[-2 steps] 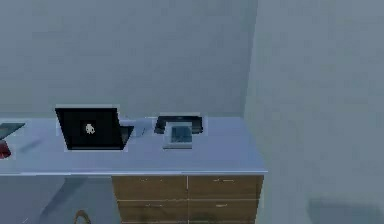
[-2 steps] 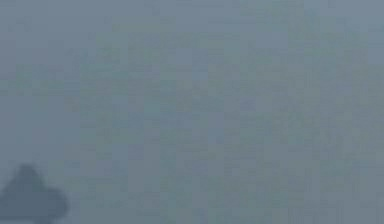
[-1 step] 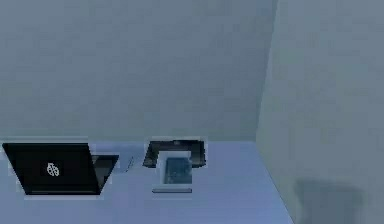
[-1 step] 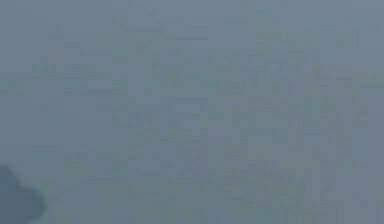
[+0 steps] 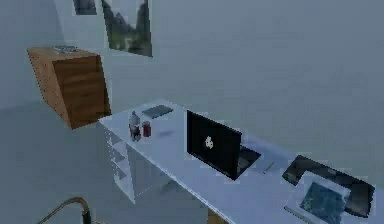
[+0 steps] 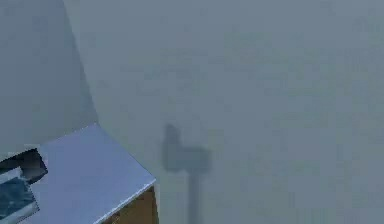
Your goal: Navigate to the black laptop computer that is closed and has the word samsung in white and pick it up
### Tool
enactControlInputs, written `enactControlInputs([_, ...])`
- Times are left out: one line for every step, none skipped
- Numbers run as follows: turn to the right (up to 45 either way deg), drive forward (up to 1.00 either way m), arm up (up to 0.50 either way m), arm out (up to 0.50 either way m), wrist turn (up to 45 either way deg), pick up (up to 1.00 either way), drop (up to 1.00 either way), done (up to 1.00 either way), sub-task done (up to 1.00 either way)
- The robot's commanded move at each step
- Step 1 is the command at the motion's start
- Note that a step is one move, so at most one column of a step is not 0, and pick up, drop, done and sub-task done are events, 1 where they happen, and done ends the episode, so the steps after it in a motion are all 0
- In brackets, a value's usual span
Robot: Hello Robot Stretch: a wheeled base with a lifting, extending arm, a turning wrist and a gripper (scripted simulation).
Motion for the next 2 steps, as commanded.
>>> enactControlInputs([-45.0,0.00,0.00,0.00,0.0,0.00,0.00,0.00,0.00])
enactControlInputs([45.0,0.00,0.00,0.00,0.0,0.00,0.00,0.00,0.00])
